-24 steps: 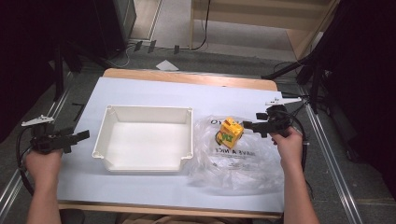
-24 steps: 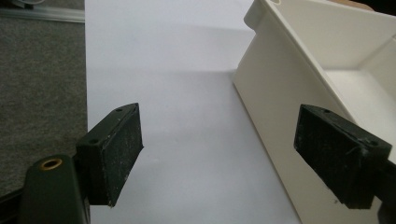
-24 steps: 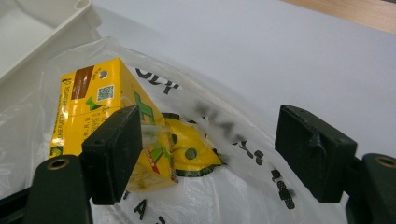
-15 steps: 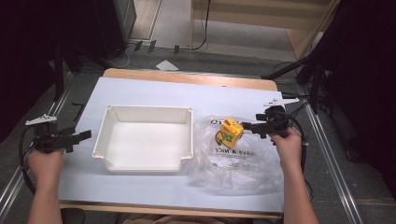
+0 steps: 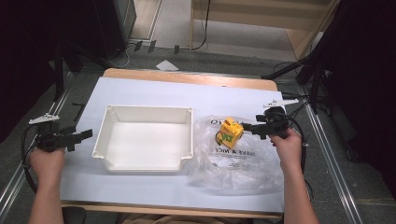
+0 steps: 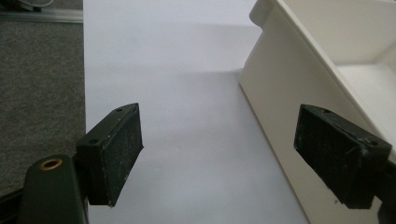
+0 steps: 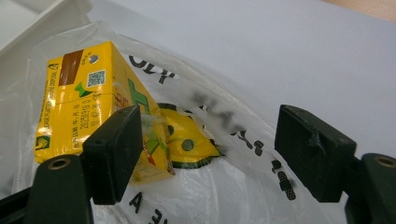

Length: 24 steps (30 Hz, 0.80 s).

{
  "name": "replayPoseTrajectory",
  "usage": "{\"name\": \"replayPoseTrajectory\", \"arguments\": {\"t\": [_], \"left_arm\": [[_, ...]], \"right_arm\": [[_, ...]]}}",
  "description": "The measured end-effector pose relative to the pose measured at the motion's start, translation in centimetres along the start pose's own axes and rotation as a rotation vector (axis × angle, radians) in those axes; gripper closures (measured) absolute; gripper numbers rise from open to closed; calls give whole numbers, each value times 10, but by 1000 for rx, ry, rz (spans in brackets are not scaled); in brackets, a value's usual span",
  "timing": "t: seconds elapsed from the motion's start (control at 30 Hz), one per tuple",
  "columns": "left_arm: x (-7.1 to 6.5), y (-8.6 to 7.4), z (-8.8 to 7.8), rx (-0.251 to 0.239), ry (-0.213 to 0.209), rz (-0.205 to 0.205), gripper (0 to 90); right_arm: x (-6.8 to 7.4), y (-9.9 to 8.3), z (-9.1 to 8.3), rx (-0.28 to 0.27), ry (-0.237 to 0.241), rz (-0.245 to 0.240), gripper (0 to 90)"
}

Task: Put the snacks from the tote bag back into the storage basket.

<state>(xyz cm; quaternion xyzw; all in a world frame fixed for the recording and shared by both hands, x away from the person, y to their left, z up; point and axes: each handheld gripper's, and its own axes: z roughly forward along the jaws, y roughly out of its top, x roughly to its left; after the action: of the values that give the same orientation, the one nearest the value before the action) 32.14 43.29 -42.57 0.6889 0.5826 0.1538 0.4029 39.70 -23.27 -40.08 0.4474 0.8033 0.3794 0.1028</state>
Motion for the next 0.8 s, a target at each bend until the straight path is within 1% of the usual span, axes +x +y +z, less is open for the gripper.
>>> {"name": "replayPoseTrajectory", "arguments": {"t": [0.17,0.3,0.4,0.53,0.57,0.6,0.8], "left_arm": [[-1,0,1,4,2,1,165],[-2,0,2,5,1,5,165],[-1,0,2,8,3,6,165],[-1,0,2,10,4,6,165],[-1,0,2,10,6,7,165],[-1,0,2,11,6,6,165],[-2,1,1,0,4,11,165]], "right_arm": [[1,0,1,3,-8,2,247],[0,0,1,10,6,25,254],[0,0,0,9,8,21,254],[0,1,-3,-4,12,26,254],[1,2,-5,-15,12,18,254],[1,2,-5,-15,12,18,254],[5,6,-7,-11,-15,3,254]]}}
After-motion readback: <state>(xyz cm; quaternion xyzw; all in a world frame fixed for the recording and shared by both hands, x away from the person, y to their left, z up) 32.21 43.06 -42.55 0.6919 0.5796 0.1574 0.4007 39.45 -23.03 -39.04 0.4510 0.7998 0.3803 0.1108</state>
